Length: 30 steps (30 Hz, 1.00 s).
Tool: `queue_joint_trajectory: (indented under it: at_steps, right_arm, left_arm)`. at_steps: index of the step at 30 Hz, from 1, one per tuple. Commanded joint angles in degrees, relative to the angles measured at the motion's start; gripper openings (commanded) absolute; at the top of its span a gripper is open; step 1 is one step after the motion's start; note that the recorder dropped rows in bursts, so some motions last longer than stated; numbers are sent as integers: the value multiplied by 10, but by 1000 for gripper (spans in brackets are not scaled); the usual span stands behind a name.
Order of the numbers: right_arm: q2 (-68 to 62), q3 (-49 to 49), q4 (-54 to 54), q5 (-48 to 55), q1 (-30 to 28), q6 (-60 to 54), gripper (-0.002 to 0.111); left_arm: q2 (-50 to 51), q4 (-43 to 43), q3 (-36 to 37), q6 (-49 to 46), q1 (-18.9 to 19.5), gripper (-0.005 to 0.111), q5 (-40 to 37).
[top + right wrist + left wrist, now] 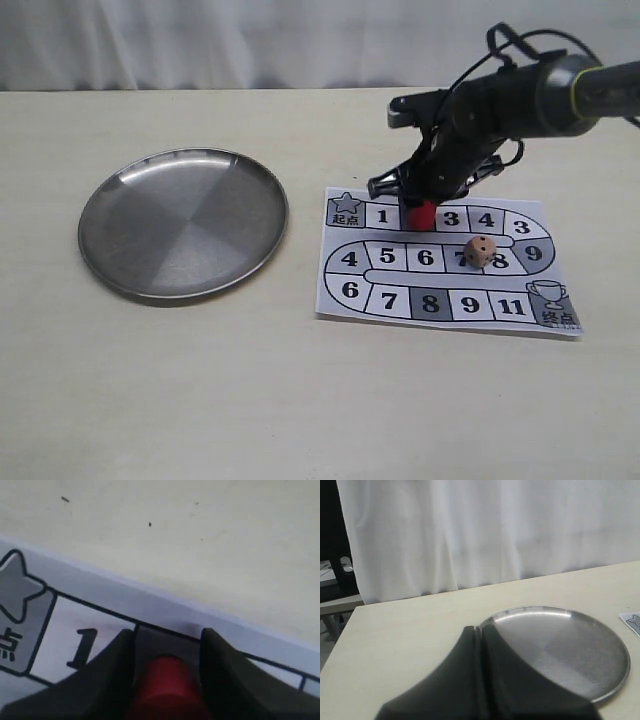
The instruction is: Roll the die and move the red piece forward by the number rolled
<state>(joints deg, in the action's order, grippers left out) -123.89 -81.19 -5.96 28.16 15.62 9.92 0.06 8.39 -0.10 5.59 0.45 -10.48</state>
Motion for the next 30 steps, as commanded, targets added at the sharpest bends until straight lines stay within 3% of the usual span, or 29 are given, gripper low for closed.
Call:
queue_joint_trajectory:
  at_steps: [1, 3, 11, 14, 16, 19, 24, 30]
  right_arm:
    - [-26, 2, 4, -24, 0, 0, 5]
    - [-24, 2, 4, -24, 5, 0, 7]
    - [-13, -6, 4, -1, 8, 0, 63]
    - [13, -19, 5, 10, 8, 0, 71]
    - [48, -20, 6, 2, 8, 0, 68]
    - [110, -20, 6, -5, 8, 0, 52]
    - [224, -12, -5, -9, 2, 0, 4]
    - [378, 102, -18, -85, 2, 0, 4]
  left_arm:
    - [-1, -1, 1, 1, -5, 0, 5]
    - [-1, -1, 1, 1, -5, 0, 5]
    - [-1, -1, 1, 1, -5, 0, 5]
    - [-1, -1, 1, 1, -5, 0, 5]
    - [-1, -1, 1, 1, -5, 0, 5]
    - [-1, -1, 1, 1, -5, 0, 5]
    - [-1, -1, 1, 1, -5, 0, 5]
    - [-1, -1, 1, 1, -5, 0, 5]
